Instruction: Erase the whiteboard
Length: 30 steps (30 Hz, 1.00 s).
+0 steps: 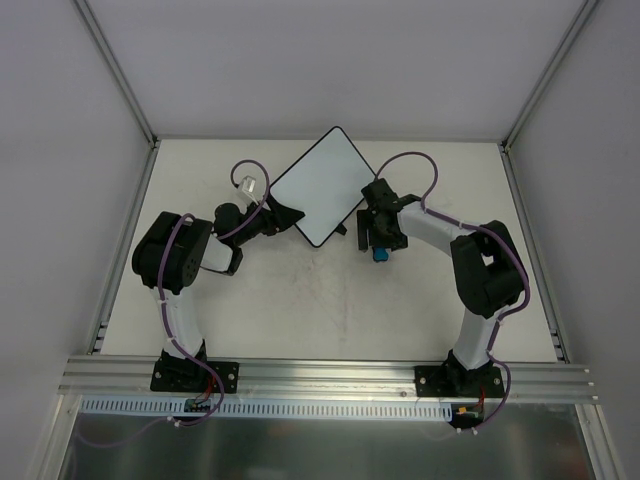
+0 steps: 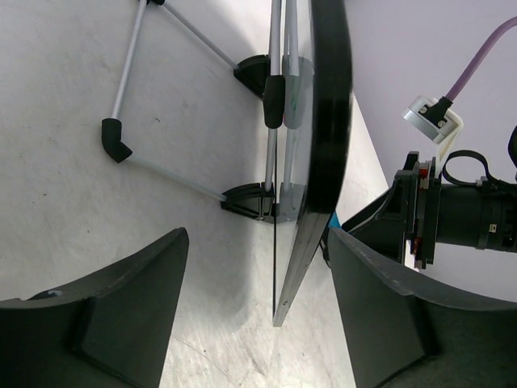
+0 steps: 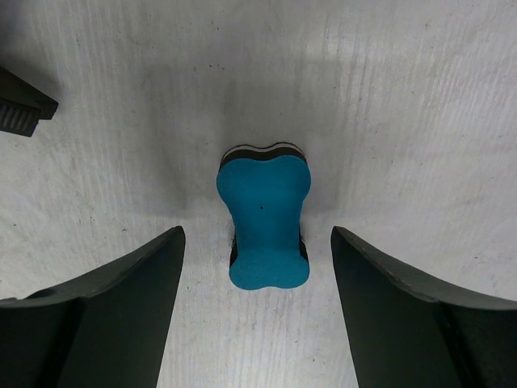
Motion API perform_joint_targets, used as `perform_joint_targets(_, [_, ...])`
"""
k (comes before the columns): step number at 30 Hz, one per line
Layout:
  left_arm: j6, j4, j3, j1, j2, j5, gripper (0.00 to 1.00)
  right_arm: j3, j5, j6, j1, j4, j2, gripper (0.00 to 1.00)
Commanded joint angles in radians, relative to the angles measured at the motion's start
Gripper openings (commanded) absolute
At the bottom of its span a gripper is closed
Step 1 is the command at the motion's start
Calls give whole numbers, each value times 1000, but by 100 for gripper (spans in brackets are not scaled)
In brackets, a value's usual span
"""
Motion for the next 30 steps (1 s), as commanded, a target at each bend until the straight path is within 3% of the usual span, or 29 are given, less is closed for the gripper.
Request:
perform_joint_targets(1, [30, 381, -9, -3, -8, 5, 72, 42, 16, -14, 9, -20, -3, 78])
perform_joint_targets(5, [31, 381, -12, -3, -8, -7, 94, 43, 27, -18, 18, -19, -6, 84])
perform_joint_targets(7, [30, 381, -12, -3, -6, -10, 98, 42, 33, -19, 23, -20, -8, 88])
perform_joint_targets(12, [20, 381, -14, 2, -6, -15, 99, 37, 60, -19, 32, -16, -20, 99])
perform_joint_targets(30, [37, 381, -72, 26, -57, -15, 99, -4, 91, -28, 55, 26, -65, 99])
